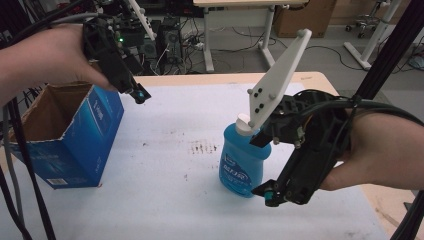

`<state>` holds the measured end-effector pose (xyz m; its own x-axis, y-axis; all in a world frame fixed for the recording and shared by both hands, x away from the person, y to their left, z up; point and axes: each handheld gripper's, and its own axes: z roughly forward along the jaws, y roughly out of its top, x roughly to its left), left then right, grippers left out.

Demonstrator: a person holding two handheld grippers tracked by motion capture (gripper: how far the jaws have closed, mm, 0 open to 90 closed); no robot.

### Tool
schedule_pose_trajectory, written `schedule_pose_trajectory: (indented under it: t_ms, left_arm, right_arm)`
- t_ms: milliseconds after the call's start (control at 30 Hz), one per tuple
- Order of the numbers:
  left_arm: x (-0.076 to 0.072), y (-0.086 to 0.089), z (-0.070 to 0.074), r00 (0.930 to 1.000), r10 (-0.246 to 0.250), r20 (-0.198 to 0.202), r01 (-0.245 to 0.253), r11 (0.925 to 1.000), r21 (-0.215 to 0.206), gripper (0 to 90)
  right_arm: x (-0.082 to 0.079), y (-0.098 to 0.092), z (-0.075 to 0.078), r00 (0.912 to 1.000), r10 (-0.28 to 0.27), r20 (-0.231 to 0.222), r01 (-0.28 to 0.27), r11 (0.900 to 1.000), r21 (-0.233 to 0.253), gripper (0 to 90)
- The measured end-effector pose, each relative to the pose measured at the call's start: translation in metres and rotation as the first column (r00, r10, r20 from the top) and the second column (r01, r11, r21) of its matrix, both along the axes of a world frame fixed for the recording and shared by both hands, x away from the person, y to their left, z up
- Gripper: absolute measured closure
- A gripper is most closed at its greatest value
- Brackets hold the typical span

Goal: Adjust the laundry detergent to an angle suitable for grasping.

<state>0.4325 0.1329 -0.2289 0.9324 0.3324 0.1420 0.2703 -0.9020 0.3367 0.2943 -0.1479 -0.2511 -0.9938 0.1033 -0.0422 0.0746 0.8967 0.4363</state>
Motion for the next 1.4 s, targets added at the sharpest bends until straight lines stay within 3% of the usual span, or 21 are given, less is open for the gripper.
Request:
schedule_pose_trajectory:
  t_ms: [333,900,1400]
  left_arm:
    - [-0.001,0.002,0.000,1.0000,-0.005,-0.001,0.005,1.0000,0.005,19.1]
    - [-0.002,0.001,0.000,1.0000,-0.008,0.000,0.008,0.9999,0.007,19.0]
    - [-0.003,0.001,0.000,1.0000,-0.008,-0.001,0.008,0.9999,0.006,19.1]
  right_arm:
    - [0.001,-0.001,0.002,1.0000,-0.005,0.002,0.005,1.000,0.011,19.0]
    - [0.004,-0.018,0.011,0.9988,-0.046,0.013,0.045,0.996,0.082,18.9]
    - [0.004,-0.021,0.014,0.9982,-0.055,0.025,0.053,0.994,0.093,18.9]
